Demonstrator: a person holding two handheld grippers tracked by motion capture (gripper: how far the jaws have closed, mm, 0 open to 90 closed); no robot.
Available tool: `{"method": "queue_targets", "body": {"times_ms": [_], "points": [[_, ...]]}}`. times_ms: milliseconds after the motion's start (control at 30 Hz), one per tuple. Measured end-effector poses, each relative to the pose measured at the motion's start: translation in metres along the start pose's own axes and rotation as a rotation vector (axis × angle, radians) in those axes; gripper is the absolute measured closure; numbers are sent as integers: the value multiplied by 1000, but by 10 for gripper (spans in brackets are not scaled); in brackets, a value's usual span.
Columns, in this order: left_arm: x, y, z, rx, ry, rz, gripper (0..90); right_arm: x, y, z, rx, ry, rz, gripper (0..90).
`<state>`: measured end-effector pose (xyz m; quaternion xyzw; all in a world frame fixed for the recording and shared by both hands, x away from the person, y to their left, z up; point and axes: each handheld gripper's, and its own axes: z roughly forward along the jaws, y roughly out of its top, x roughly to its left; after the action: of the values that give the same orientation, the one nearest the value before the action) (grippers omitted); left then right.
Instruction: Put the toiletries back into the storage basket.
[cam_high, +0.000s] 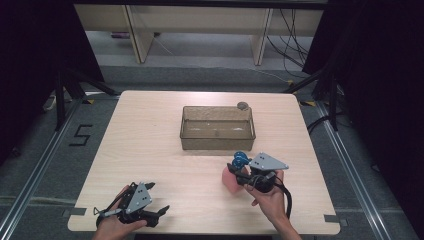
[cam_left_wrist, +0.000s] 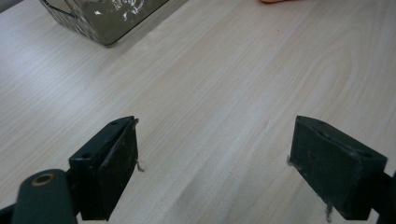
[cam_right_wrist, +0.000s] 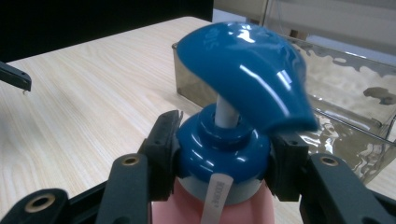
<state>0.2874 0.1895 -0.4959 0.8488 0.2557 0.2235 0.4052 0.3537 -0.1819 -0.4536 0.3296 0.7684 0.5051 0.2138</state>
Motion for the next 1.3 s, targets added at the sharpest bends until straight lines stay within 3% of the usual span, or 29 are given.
{"method": "queue_targets", "body": {"times_ms": [100, 167, 200, 233, 267, 367, 433, 533, 600, 667, 733, 800, 833, 900, 967, 1000, 1033, 1100, 1133, 1200, 1233, 1300], "points": [[2, 0, -2, 18, 9, 16, 149, 0, -1, 0, -19, -13, -9, 533], [1, -1, 0, 3, 5, 4, 148, 2, -1, 1, -29, -22, -22, 533], [1, 0, -1, 14, 4, 14, 148, 2, 0, 0, -12, -21, -29, 533], [0, 0, -1, 11, -7, 11, 148, 2, 0, 0, -18, -24, -26, 533], [0, 0, -1, 14, -10, 17, 148, 4, 0, -1, -4, -18, 11, 533], [0, 0, 0, -5, 0, -5, 148, 2, 0, -2, -6, -20, 20, 533], [1, -1, -1, 17, 5, 19, 148, 0, 1, -1, -23, 1, 6, 534], [-2, -1, 2, -15, 5, -11, 149, 1, 4, -5, -15, -22, 9, 534], [-1, 0, 0, 4, -1, 5, 148, 0, 7, -7, -30, -25, -19, 534], [0, -1, 1, 3, 5, 2, 148, 2, 8, -6, -37, -4, 7, 534], [0, -1, 1, 9, -2, 1, 149, 1, 11, -8, -34, -15, -26, 534], [-1, -1, 1, 11, 0, 5, 149, 3, 12, -8, -24, -9, 3, 534], [-1, -1, 1, 6, -1, 0, 148, 1, 13, -6, -47, 3, -23, 534], [0, -1, 1, 7, -2, -1, 149, -1, 16, -8, -42, -17, -39, 535], [0, -1, 1, 9, -2, 1, 149, 0, 18, -9, -25, -8, -6, 534], [-1, -1, 1, 11, -7, -2, 148, -4, 20, -8, -42, -16, -32, 534], [-1, -1, 2, 4, -8, -11, 148, -3, 21, -8, -44, -13, -12, 535], [1, -1, 1, 18, 2, 11, 148, -4, 23, -8, -44, -14, -11, 534], [-1, -2, 2, 0, 0, -10, 148, -6, 26, -8, -33, -11, -10, 534], [-2, -2, 2, 1, 3, -11, 148, -9, 29, -8, -30, -21, -7, 534], [0, -1, 1, 21, 3, 15, 148, -9, 30, -8, -29, -20, 10, 535], [-1, -2, 2, 2, 3, -8, 149, -13, 33, -7, -41, -13, -2, 534]]}}
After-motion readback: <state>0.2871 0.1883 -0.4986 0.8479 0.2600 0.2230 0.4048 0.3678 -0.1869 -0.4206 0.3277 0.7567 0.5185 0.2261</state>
